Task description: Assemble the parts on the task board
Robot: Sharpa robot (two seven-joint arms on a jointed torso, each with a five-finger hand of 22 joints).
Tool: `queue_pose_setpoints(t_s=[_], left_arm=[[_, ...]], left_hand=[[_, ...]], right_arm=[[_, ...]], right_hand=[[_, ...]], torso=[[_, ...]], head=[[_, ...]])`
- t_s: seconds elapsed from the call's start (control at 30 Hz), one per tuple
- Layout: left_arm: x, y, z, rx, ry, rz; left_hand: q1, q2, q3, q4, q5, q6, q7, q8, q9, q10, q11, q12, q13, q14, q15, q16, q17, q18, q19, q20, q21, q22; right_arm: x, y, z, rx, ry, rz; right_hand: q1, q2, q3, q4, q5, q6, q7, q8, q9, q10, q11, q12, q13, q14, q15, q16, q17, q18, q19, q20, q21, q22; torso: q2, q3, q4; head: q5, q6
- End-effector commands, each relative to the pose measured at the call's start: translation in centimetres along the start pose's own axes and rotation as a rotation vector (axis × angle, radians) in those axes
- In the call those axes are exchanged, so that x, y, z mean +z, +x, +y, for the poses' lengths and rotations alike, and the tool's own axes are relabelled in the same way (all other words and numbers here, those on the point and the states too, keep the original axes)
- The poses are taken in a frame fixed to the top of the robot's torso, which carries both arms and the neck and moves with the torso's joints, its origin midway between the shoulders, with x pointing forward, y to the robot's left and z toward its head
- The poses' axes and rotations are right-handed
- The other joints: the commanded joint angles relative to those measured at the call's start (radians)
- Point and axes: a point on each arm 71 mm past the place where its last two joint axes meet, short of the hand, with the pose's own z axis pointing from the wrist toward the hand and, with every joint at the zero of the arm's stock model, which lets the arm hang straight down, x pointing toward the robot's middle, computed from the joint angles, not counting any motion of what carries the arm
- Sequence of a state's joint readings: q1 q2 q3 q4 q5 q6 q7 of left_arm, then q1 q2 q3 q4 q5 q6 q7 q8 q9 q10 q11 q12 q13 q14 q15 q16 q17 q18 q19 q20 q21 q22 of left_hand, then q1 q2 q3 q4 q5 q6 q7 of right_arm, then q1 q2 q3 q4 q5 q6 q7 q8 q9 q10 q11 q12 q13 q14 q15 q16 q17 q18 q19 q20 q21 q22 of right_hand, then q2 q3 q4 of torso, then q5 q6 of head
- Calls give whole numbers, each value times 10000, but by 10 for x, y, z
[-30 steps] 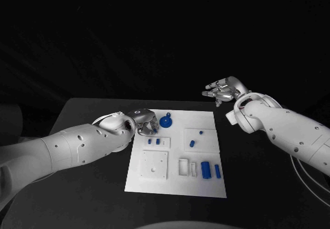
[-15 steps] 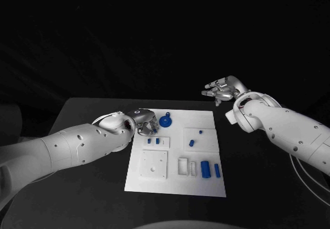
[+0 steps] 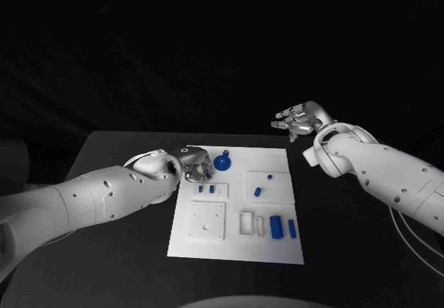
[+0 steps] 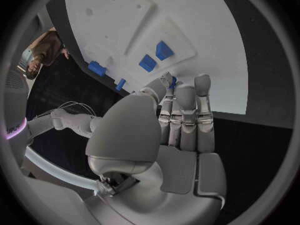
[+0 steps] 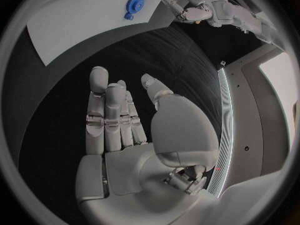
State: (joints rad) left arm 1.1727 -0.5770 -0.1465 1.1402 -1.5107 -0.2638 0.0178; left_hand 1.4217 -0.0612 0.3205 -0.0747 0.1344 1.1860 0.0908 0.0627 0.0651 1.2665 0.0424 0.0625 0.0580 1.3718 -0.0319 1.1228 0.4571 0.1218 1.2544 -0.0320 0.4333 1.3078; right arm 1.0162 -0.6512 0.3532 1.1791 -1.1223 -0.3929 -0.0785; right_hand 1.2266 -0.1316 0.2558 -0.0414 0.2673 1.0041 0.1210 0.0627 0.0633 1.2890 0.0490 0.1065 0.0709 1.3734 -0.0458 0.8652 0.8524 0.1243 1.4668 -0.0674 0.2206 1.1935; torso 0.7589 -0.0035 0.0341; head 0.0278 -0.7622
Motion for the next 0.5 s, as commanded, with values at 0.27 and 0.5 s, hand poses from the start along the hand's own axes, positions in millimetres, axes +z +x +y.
queue_pose_setpoints(t_s=[0.27,0.5], left_arm=[[4,5,-4,56,35,306],[6,10,-8,143,120,439]], left_hand=[[59,72,-67,12,-29,54,32,6,5,42,42,-44,8,60,11,-46,15,67,-5,-51,48,199],[57,111,-75,15,-18,82,28,7,6,59,36,-45,8,61,6,-51,16,67,-6,-52,52,198]], right_arm=[[0,2,2,-67,-143,53],[0,2,2,-63,-142,65]], right_hand=[[-48,9,1,22,31,-16,74,0,13,76,-18,-50,-16,32,65,-19,-10,195,342,67,58,-9],[-48,9,1,22,31,-16,74,0,13,76,-18,-50,-16,32,65,-19,-10,195,342,67,58,-9]], torso=[[10,-2,-13],[2,4,-6]], head=[[-7,-14],[-31,-17]])
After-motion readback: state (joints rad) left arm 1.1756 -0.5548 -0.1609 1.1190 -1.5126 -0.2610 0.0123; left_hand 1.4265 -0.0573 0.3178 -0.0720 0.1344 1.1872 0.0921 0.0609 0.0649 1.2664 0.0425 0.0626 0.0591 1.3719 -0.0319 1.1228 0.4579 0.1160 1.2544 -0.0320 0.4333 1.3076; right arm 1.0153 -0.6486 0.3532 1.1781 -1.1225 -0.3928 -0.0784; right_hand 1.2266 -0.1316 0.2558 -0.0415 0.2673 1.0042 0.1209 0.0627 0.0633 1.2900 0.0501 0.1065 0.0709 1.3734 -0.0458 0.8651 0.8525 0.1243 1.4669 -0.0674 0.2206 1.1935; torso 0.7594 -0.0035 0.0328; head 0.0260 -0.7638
